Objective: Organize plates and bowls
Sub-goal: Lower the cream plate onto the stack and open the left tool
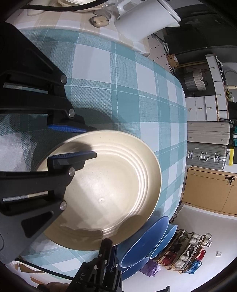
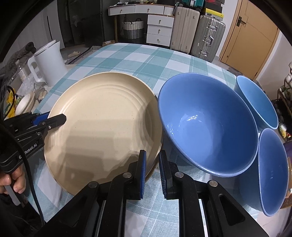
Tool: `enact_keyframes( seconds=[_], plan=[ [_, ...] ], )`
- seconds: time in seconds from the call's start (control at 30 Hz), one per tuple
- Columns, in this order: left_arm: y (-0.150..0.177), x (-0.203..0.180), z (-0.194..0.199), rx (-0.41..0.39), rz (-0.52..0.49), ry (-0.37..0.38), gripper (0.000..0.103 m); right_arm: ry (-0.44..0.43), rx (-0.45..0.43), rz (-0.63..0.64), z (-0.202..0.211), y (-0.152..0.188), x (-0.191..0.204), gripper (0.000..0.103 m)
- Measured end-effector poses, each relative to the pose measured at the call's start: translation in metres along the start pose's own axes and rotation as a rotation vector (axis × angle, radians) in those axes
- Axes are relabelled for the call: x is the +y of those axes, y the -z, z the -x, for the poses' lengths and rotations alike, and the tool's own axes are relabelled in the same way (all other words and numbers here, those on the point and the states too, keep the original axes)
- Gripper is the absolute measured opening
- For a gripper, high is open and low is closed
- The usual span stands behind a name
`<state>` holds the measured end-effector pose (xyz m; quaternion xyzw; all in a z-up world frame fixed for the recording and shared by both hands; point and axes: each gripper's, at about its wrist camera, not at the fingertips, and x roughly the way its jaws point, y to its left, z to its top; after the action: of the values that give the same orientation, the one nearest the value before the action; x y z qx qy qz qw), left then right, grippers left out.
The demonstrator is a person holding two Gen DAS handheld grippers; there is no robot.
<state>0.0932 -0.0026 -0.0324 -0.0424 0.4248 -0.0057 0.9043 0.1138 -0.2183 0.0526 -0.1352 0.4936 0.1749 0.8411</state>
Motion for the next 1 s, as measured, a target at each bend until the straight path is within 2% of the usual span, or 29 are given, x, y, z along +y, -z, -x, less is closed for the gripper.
enact_keyframes(
  seconds=[0.7,0.87,1.0],
  plan=[
    [0.008,-0.018,-0.006,-0.008,-0.078,-0.068,0.019,0.041,0.005,0.009,-0.005,0.007,0.000,0.016],
    [0.010,-0.019,-0.007,0.009,-0.079,-0.069,0.020,0.051,-0.009,0.017,-0.006,0.009,0.004,0.016],
    [0.009,-0.012,-0.007,0.024,-0.045,-0.032,0.020,0.039,-0.005,0.019,-0.007,0.014,0.004,0.018]
  ],
)
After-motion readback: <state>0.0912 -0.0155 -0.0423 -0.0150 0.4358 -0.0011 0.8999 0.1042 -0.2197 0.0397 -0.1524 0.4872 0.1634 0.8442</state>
